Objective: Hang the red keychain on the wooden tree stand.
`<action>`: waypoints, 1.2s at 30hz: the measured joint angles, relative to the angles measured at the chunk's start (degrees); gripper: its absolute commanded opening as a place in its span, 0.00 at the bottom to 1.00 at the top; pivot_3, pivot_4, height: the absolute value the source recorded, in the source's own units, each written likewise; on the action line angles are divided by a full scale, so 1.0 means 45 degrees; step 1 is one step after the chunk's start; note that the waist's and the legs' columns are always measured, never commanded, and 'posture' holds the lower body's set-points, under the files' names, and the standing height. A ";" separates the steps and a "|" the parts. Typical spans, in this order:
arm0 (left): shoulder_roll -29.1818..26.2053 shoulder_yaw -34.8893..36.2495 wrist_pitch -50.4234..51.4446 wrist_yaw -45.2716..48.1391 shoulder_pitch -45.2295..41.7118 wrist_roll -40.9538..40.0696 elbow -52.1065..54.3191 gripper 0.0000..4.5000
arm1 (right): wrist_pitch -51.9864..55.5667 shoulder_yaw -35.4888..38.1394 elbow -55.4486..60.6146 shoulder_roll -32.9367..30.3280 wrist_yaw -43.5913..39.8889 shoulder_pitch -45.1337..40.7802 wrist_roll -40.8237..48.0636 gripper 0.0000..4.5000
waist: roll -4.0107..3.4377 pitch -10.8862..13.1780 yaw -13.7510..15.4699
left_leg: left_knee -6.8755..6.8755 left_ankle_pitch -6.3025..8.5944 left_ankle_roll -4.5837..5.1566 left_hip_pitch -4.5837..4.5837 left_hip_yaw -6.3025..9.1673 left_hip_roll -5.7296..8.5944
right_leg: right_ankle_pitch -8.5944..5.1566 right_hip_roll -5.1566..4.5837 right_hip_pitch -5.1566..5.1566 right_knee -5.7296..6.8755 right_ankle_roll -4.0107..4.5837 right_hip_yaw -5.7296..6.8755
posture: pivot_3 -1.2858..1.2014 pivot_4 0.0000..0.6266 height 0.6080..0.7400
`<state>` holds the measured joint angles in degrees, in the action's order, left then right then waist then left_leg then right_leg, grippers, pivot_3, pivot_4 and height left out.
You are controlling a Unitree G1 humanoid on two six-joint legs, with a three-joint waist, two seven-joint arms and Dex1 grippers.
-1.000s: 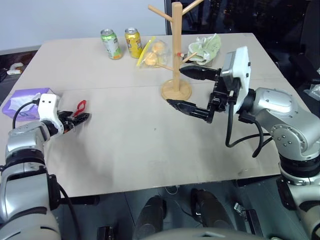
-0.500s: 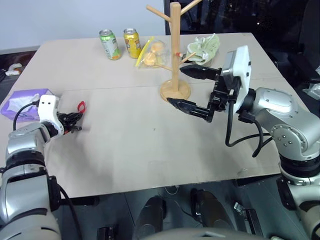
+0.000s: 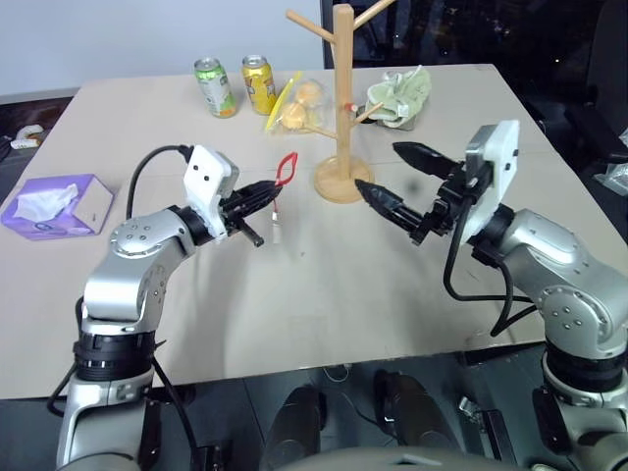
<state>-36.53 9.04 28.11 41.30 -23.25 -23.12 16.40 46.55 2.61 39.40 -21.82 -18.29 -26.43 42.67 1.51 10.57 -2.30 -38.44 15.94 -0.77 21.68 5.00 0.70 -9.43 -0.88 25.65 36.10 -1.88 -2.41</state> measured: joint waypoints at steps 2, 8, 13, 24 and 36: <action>0.0047 0.0035 -0.0420 -0.0044 0.0135 0.0013 0.0449 0.01 | 0.0171 0.0096 0.0328 0.0018 0.0359 0.0195 0.0140 1.00 | 0.0000 0.0000 -0.0012 | -0.0009 -0.0005 -0.0004 -0.0010 -0.0015 0.0001 | -0.0017 0.0004 -0.0004 0.0013 -0.0029 -0.0015 | 0.52 0.24 1.00; 0.0988 -0.0688 -0.2088 -0.0128 -0.0217 0.0539 0.0498 0.01 | 0.0224 0.0140 0.0774 -0.0329 0.0935 0.0341 0.0126 1.00 | 0.0001 0.0000 0.0070 | -0.0044 -0.0016 0.0004 -0.0004 -0.0015 0.0010 | -0.0019 0.0008 -0.0007 0.0038 -0.0032 -0.0017 | 0.52 0.24 1.00; 0.1820 -0.1470 -0.3552 -0.0339 -0.1300 0.1370 -0.0628 0.01 | 0.0210 0.0133 0.0810 -0.0384 0.1178 0.0252 0.0125 1.00 | 0.0001 0.0000 0.0032 | -0.0046 -0.0015 0.0006 -0.0003 -0.0025 0.0015 | -0.0018 0.0004 -0.0007 0.0037 -0.0033 -0.0026 | 0.52 0.24 1.00; 0.3042 -0.2595 -0.6664 -0.0404 -0.2686 0.3046 -0.3847 0.01 | 0.0175 0.0030 0.0810 -0.0585 0.1553 -0.0292 -0.0193 1.00 | 0.0001 0.0000 0.0031 | -0.0044 -0.0015 0.0008 0.0001 -0.0021 0.0017 | -0.0018 0.0003 -0.0006 0.0037 -0.0034 -0.0023 | 0.52 0.24 1.00; 0.3747 -0.2686 -0.9435 -0.0599 -0.4321 0.3903 -0.7787 0.01 | 0.0179 0.0052 0.1013 -0.0634 0.1819 -0.0188 -0.0350 1.00 | 0.0001 0.0000 0.0046 | -0.0044 -0.0015 0.0008 0.0008 -0.0016 0.0021 | -0.0017 0.0000 -0.0005 0.0035 -0.0034 -0.0019 | 0.52 0.24 1.00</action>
<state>-19.67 -3.04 -14.35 38.60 -42.70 -5.56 -18.64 47.35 2.85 43.96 -24.67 -10.11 -27.28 41.09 1.51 10.57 -2.09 -38.64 15.87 -0.73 21.71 4.93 0.80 -9.51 -0.89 25.62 36.26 -2.04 -2.50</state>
